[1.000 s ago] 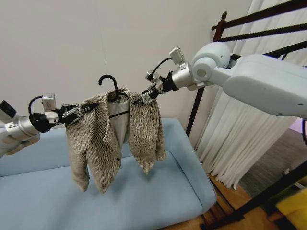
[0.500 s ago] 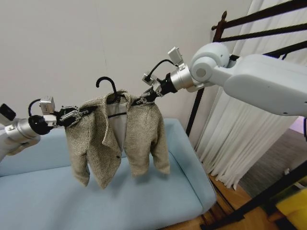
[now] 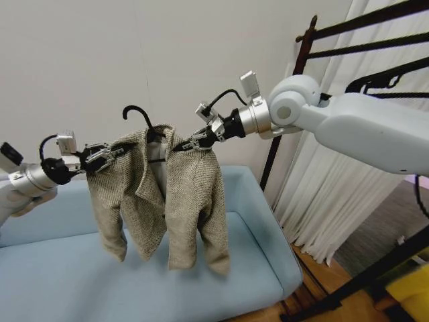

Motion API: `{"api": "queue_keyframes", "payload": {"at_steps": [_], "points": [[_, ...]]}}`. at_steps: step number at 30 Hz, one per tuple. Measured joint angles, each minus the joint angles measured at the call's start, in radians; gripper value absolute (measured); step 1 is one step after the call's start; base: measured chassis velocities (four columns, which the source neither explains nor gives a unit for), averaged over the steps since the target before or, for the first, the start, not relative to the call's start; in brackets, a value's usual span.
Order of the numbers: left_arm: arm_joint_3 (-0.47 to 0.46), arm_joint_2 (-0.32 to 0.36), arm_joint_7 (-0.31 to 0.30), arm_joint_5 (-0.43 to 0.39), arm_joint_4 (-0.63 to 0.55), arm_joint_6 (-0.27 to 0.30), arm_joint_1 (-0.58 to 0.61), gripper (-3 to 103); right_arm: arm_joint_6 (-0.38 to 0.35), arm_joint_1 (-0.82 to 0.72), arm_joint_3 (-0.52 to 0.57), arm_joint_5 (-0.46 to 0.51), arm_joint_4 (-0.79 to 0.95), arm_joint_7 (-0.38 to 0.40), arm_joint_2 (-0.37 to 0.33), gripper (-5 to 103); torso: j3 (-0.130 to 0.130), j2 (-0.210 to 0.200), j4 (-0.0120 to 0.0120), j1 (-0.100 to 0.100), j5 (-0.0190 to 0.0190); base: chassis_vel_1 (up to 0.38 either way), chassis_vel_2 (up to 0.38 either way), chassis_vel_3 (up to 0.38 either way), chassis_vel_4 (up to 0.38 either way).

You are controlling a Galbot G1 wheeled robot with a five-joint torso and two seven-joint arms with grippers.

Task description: Pick up the clothes from the sofa and hang them on the clothes hanger.

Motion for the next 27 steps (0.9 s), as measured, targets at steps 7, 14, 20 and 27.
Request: {"api": "queue_keyframes", "payload": {"at_steps": [7,14,20,27], "points": [[0.005,0.001,-0.037,0.004,0.013,0.003,0.0,57,0.02,-0.027,0.009,-0.038,-0.005,-0.041,-0.032,3,0.0,0.0,0.0,0.0,0.0,0.0,0.0,0.0,0.0],[-0.005,0.003,-0.057,0.001,0.019,0.005,-0.004,78,0.02,-0.062,0.051,-0.001,0.012,0.02,-0.049,3,0.0,0.0,0.0001,0.0,-0.0001,0.0,0.0,0.0,0.0],[-0.01,0.008,-0.07,-0.008,0.007,0.005,-0.002,97,0.013,-0.098,0.121,0.09,0.055,0.216,-0.06,3,0.0,0.0,0.0001,0.0,-0.0002,0.0,0.0,0.0,0.0],[-0.011,0.016,-0.086,-0.019,-0.009,0.005,0.0,100,-0.032,-0.132,0.226,0.249,0.104,0.467,-0.064,3,0.0,0.0,0.0,0.0,-0.0001,0.0,0.0,0.0,0.0]]}}
